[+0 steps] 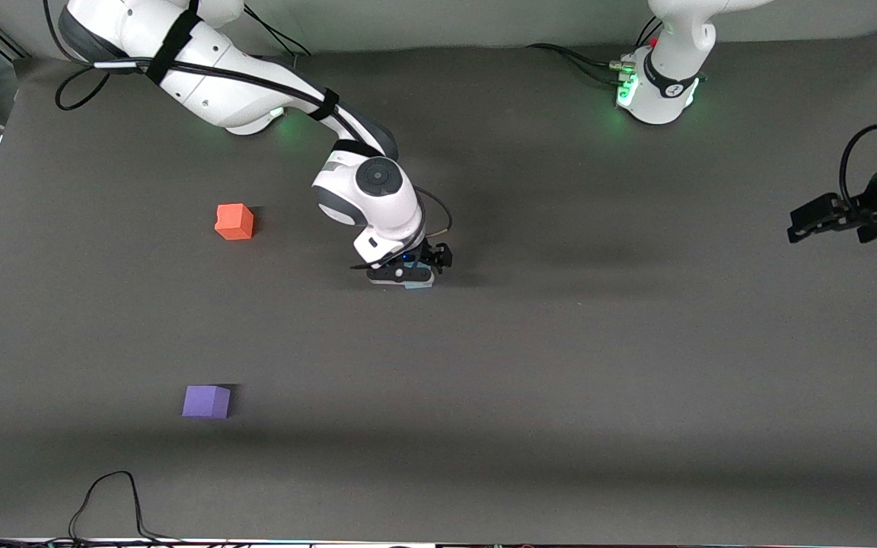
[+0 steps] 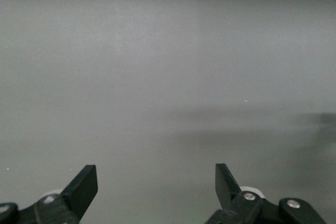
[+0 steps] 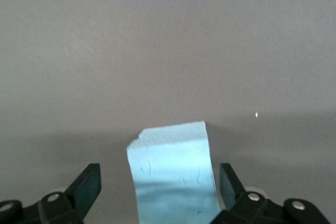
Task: Place blue block between orange and purple blocks
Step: 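Grasp the blue cube with the right gripper while the left gripper withdraws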
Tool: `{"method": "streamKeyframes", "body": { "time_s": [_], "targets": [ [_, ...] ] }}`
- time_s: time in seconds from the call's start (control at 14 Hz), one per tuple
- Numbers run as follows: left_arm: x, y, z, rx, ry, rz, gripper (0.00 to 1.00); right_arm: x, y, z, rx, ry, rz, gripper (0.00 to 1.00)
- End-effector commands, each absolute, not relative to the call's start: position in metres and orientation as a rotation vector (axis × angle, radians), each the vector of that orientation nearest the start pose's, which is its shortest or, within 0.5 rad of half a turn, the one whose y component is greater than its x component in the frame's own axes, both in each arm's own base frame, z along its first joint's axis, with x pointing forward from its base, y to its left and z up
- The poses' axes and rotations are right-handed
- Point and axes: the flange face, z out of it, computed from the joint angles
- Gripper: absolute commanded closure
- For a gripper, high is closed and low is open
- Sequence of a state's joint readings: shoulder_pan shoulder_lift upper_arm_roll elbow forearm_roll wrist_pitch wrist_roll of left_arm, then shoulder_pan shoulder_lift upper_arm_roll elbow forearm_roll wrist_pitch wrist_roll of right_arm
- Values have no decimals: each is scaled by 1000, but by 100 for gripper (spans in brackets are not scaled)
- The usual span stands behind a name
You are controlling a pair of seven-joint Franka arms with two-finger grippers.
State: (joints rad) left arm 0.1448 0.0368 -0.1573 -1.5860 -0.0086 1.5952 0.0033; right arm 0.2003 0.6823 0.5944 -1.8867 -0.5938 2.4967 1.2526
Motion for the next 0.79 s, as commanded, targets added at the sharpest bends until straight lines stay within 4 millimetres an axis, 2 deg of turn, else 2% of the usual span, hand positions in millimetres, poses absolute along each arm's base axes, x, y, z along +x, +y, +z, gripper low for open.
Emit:
{"method": "streamKeyframes", "body": {
  "time_s": [0.0, 0.07, 0.14, 0.21, 0.43, 0.57, 0.64, 0.71],
  "targets": [
    [558, -12, 596, -3130, 68, 36, 0, 448, 443, 197, -3061, 172, -120, 32],
    [561, -11, 596, -3132, 68, 33, 0, 448, 442, 197, -3064, 170, -118, 51],
    [562, -17, 595, -3132, 85, 29, 0, 450, 441, 198, -3063, 173, -120, 64],
    [563, -24, 595, -3123, 104, 28, 0, 454, 439, 203, -3062, 179, -134, 68],
    [565, -18, 597, -3122, 88, 21, 0, 474, 416, 229, -3127, 223, -160, 68],
    [566, -21, 597, -3122, 97, 19, 0, 493, 394, 265, -3127, 223, -127, 68],
    [567, -21, 598, -3122, 97, 16, 0, 504, 376, 284, -3116, 210, -66, 68],
    [567, -21, 600, -3123, 97, 14, 0, 523, 342, 308, -3107, 217, 5, 68]
  ]
}}
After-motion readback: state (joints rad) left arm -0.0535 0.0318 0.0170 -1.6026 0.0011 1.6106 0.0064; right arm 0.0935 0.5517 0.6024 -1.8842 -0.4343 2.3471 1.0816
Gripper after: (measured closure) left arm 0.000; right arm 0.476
